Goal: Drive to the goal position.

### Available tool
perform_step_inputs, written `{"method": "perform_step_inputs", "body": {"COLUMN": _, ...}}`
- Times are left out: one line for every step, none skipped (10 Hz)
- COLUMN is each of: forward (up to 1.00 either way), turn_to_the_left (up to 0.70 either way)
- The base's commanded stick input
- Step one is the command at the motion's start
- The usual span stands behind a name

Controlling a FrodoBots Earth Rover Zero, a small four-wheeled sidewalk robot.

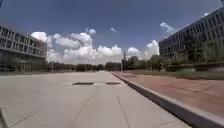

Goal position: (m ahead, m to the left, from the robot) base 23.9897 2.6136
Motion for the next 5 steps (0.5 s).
{"method": "perform_step_inputs", "body": {"forward": 1.0, "turn_to_the_left": 0.0}}
{"method": "perform_step_inputs", "body": {"forward": 1.0, "turn_to_the_left": 0.0}}
{"method": "perform_step_inputs", "body": {"forward": 1.0, "turn_to_the_left": 0.0}}
{"method": "perform_step_inputs", "body": {"forward": 1.0, "turn_to_the_left": 0.0}}
{"method": "perform_step_inputs", "body": {"forward": 1.0, "turn_to_the_left": 0.0}}
